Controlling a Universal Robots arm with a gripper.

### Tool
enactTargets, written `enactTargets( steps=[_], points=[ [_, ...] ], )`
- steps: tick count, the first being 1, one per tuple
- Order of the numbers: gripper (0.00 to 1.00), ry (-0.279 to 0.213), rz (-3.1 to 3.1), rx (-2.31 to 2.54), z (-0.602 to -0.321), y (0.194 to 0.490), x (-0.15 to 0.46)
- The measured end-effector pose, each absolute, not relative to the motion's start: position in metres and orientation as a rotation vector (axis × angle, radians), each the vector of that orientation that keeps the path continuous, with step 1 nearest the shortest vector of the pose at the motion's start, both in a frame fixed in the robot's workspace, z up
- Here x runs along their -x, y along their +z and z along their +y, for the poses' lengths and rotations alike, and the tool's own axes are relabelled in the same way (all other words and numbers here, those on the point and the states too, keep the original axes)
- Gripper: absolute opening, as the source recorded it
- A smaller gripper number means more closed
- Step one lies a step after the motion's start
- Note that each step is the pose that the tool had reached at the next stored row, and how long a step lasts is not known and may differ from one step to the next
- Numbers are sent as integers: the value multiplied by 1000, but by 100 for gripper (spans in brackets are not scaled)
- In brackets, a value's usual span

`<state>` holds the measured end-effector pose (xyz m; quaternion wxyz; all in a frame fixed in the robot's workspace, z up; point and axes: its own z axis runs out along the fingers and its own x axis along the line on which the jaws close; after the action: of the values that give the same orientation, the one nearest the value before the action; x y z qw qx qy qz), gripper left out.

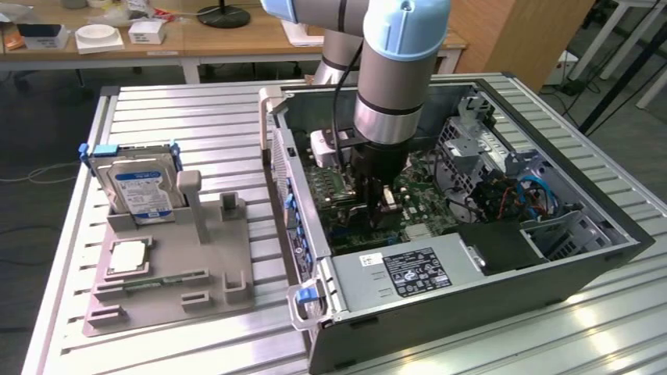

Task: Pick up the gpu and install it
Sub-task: 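Insert the gpu into the slot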

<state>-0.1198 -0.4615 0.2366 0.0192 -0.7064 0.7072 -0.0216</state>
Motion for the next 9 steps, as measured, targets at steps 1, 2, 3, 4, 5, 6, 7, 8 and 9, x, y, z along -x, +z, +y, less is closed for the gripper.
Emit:
enactTargets(
  steps=[1, 2, 3, 4, 5, 6, 7, 8, 9],
  points=[
    [60, -67, 2195, 2193, -461, 239, 120],
    [60, -67, 2195, 2193, -461, 243, 120],
    [60, -67, 2196, 2192, -461, 246, 120],
    [60, -67, 2196, 2192, -461, 250, 120],
    [60, -67, 2196, 2192, -461, 254, 120],
    [60, -66, 2196, 2192, -461, 258, 120],
    [60, -67, 2196, 2192, -461, 262, 120],
    [60, -67, 2195, 2192, -461, 267, 120],
    [60, -67, 2196, 2192, -461, 271, 120]
  ],
)
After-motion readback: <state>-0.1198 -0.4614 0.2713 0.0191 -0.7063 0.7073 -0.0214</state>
